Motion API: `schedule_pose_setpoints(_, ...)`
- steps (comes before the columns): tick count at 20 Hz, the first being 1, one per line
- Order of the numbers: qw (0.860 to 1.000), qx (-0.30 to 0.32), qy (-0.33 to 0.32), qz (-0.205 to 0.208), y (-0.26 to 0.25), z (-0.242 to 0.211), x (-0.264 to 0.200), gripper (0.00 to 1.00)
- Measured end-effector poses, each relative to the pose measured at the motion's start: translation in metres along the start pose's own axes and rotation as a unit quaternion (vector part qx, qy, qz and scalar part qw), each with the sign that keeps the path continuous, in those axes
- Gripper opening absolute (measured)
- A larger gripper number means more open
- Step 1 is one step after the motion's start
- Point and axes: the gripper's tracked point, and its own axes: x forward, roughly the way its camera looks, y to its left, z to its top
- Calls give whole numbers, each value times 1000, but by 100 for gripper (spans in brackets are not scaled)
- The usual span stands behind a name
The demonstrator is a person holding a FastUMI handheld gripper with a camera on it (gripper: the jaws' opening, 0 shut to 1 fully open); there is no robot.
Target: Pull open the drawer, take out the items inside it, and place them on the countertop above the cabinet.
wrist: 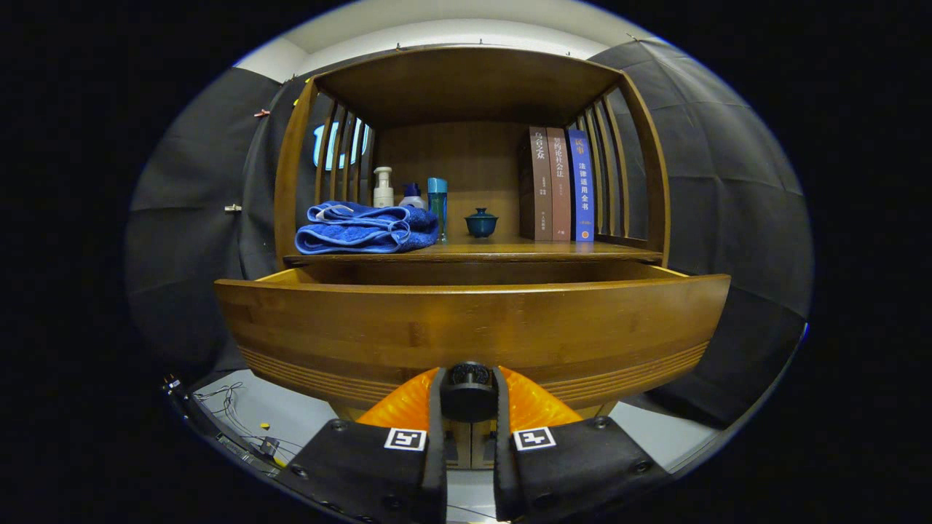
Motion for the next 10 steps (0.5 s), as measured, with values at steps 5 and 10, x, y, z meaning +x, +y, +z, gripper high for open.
schedule_pose_setpoints(5, 1000, 6, 3, -2, -1, -4, -28, 29)
schedule_pose_setpoints(10, 1000, 12, 13, 1, 1, -14, -47, 29)
